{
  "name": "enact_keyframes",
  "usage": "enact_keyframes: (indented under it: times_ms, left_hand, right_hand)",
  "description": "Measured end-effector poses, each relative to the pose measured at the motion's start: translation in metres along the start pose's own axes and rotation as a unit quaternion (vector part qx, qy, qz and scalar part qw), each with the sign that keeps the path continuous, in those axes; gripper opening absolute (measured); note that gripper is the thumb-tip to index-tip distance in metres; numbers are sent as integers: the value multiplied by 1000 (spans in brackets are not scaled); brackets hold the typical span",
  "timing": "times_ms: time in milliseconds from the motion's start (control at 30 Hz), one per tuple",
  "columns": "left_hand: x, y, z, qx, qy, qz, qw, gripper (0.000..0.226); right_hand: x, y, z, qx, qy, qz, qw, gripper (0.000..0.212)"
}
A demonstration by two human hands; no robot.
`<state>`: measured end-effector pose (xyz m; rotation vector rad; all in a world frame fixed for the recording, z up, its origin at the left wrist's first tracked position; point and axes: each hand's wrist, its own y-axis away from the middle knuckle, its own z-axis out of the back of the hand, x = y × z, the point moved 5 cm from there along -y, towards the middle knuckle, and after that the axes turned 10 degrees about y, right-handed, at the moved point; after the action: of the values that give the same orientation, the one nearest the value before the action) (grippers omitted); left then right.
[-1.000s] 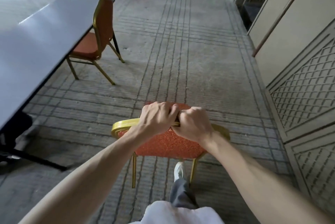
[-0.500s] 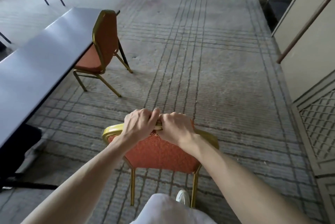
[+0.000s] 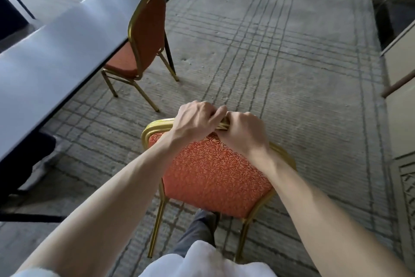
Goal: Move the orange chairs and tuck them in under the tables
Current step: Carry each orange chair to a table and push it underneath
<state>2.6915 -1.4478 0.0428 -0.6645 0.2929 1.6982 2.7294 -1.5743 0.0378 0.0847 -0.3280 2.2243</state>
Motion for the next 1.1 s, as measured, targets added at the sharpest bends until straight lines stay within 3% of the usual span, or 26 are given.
enact_keyframes:
  times_ms: [267, 400, 567, 733, 900, 1100]
  left_hand:
    - [21, -141, -27, 7, -32, 9, 999, 60]
    - [39, -192, -26, 35, -18, 36, 999, 61]
    - [80, -202, 12, 9, 5, 80, 997, 60]
    - [127, -183, 74, -75, -3, 141, 987, 60]
    - [153, -140, 115, -155, -39, 220, 962, 59]
    - [166, -109, 97, -213, -38, 315, 924, 65]
  right_hand:
    - [-54, -126, -21, 41, 15, -82, 996, 35]
    - [-62, -180, -33, 50, 17, -66, 996, 36]
    - [-22, -229, -43, 69, 1, 21, 997, 41]
    - [53, -270, -38, 75, -14, 175, 982, 28]
    - [117, -277, -40, 46, -33, 330, 942, 18]
    - [134, -283, -66, 19, -83, 456, 886, 16]
